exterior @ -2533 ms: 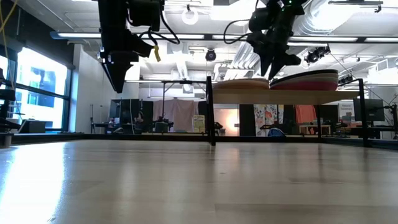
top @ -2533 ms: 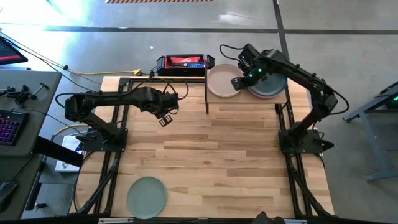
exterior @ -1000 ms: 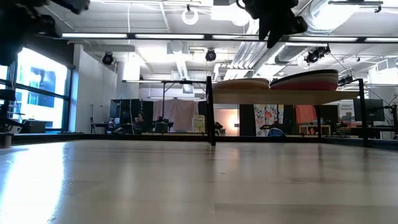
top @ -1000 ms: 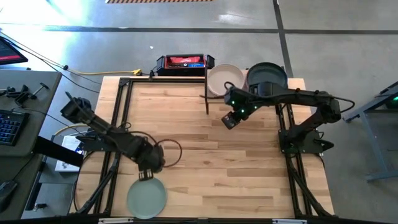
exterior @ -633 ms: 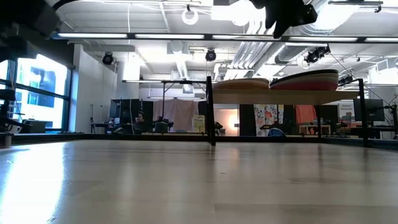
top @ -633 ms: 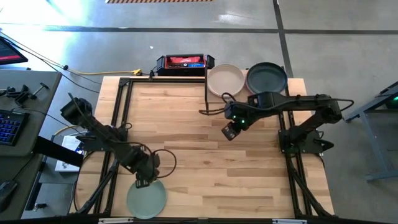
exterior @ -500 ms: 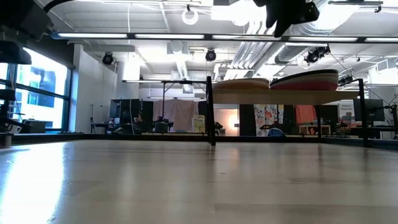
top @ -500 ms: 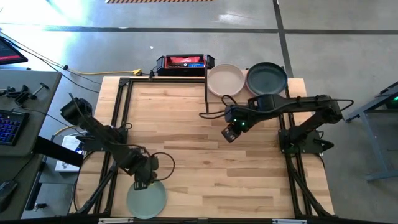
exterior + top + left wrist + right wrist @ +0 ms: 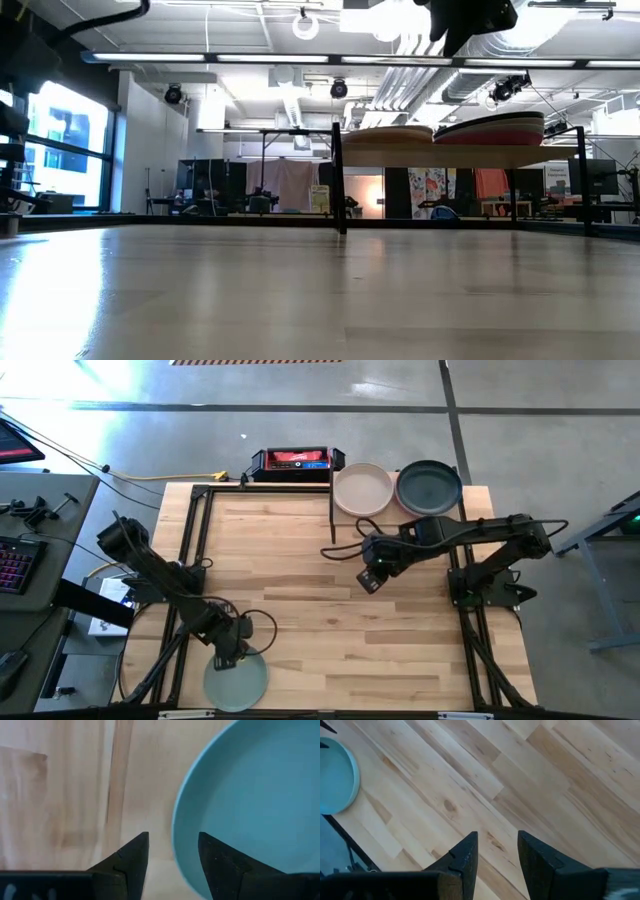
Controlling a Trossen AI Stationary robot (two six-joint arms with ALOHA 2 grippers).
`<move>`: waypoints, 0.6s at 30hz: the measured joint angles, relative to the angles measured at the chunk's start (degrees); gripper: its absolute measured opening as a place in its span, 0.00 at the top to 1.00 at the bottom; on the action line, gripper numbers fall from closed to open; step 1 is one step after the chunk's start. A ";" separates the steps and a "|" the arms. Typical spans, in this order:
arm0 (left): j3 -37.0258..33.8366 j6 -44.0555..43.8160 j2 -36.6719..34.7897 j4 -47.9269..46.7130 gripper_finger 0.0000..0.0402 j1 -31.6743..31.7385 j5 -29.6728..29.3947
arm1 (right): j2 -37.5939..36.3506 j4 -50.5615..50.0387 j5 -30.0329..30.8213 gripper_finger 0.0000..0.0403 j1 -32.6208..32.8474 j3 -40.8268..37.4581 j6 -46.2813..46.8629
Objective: Place and stack plates onto a shelf
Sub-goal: Stack the light blue plate on top of the gray plate on the shelf
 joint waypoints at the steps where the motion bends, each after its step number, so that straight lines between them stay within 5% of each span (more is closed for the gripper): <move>1: -0.55 -0.33 0.00 0.71 0.60 -0.10 -0.01 | 0.00 0.02 -0.02 0.71 0.00 0.00 -0.02; 18: -4.06 -1.21 1.02 3.39 0.60 -0.10 1.25 | 0.00 0.94 0.02 0.71 -0.02 0.02 -0.15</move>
